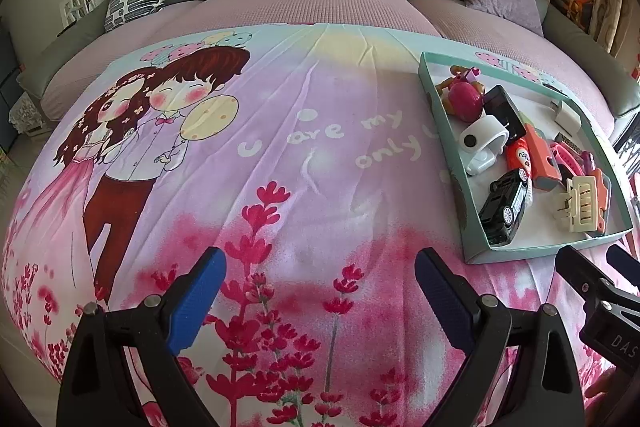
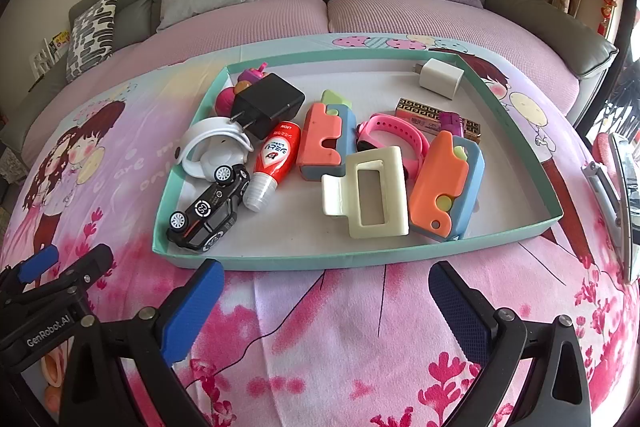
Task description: Organize rigid objects
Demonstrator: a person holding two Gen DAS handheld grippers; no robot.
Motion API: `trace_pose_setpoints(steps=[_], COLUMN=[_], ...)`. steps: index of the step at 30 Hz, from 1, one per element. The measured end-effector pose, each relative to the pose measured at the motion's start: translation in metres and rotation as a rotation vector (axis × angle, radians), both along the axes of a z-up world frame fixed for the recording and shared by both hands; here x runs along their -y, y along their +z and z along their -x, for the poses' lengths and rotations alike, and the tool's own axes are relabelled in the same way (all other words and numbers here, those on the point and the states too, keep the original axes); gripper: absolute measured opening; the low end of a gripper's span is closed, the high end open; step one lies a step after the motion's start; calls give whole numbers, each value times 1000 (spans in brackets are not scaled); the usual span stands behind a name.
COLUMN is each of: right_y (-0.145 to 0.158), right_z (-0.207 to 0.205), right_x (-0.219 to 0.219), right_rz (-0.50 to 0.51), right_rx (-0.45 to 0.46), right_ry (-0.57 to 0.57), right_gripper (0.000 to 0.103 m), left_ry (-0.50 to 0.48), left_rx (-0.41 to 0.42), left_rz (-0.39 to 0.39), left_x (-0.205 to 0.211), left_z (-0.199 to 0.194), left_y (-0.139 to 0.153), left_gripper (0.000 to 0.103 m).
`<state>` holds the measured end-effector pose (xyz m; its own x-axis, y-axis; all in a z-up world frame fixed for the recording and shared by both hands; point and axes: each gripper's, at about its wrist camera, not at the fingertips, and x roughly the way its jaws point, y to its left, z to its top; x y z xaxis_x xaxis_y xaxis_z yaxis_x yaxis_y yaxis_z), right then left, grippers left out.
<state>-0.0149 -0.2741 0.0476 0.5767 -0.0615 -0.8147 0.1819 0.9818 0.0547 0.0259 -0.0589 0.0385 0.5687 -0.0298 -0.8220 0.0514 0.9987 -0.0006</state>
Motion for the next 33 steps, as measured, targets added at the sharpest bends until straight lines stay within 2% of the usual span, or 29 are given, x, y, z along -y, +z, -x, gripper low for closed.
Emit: trace_pose_setpoints(steps=[33], right_y=[-2], right_z=[0], right_x=[1], right_rz=[2], right_rx=[-5], right_ry=[-1], right_gripper=[103], left_ry=[19], left_rx=[-2], left_rz=[-21], left_x=[2], left_z=[1], left_y=[-2], left_gripper=[96])
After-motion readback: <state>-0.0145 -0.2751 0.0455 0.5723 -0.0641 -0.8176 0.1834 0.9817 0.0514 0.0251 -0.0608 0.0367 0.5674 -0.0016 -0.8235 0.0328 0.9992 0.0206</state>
